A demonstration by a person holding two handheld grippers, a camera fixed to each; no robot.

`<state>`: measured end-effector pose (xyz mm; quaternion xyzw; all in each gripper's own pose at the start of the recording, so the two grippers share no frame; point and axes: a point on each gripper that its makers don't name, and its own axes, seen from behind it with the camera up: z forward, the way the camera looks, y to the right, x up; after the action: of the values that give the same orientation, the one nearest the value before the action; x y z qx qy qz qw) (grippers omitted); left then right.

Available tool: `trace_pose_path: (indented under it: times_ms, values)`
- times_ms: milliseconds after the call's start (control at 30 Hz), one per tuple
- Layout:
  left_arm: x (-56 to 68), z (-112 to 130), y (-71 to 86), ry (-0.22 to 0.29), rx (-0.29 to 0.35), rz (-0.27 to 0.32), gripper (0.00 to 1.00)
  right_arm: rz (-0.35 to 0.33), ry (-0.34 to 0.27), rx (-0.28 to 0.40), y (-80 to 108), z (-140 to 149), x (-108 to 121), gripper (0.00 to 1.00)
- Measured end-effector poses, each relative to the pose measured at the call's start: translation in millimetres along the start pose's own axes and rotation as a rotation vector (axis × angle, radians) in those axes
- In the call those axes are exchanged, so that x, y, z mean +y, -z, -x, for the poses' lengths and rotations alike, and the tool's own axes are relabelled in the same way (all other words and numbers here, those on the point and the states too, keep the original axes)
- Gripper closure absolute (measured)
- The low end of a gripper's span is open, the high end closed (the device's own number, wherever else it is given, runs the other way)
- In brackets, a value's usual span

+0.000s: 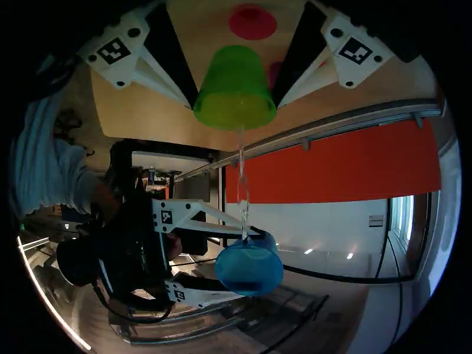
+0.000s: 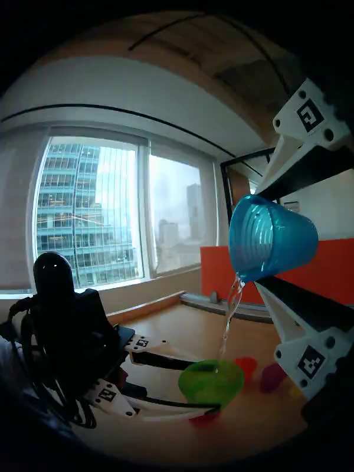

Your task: Pour water

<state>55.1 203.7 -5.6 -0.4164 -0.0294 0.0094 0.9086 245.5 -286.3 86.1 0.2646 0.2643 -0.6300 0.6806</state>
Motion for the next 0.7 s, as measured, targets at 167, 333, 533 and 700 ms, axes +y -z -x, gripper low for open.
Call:
trace_pose_path:
  times_ms: [167, 333, 533, 700]
  values:
    - [-0.5, 1.2, 0.1, 0.002, -0.001, -0.002, 0.13, 0.005, 0.027, 0.002, 0.2, -1.8, 1.1, 0.11]
    - [-1.2, 0.5, 0.3, 0.002, 0.000, -0.003, 0.14, 0.012, 0.055, 0.004, -0.1, -6.3, 2.2, 0.11]
    - [-2.1, -0.5, 0.6, 0.007, 0.004, -0.005, 0.14, 0.016, 0.092, 0.005, -0.9, -9.9, 2.6, 0.11]
    - [-3.8, -0.5, 1.0, 0.010, 0.005, -0.009, 0.14, 0.020, 0.124, 0.007, -1.3, -12.9, 2.9, 0.11]
